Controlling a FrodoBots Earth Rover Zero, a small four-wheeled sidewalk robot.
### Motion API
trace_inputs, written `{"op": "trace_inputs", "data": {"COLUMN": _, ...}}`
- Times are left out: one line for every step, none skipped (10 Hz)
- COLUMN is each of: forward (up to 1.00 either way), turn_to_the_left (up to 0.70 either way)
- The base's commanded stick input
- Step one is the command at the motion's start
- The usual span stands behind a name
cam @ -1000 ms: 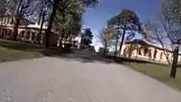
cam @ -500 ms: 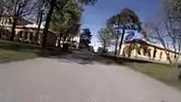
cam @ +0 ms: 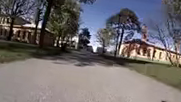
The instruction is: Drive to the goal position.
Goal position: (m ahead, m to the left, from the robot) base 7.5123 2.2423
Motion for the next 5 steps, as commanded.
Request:
{"op": "trace_inputs", "data": {"forward": 1.00, "turn_to_the_left": 0.34}}
{"op": "trace_inputs", "data": {"forward": 1.00, "turn_to_the_left": 0.29}}
{"op": "trace_inputs", "data": {"forward": 1.00, "turn_to_the_left": 0.25}}
{"op": "trace_inputs", "data": {"forward": 1.00, "turn_to_the_left": 0.21}}
{"op": "trace_inputs", "data": {"forward": 1.00, "turn_to_the_left": 0.17}}
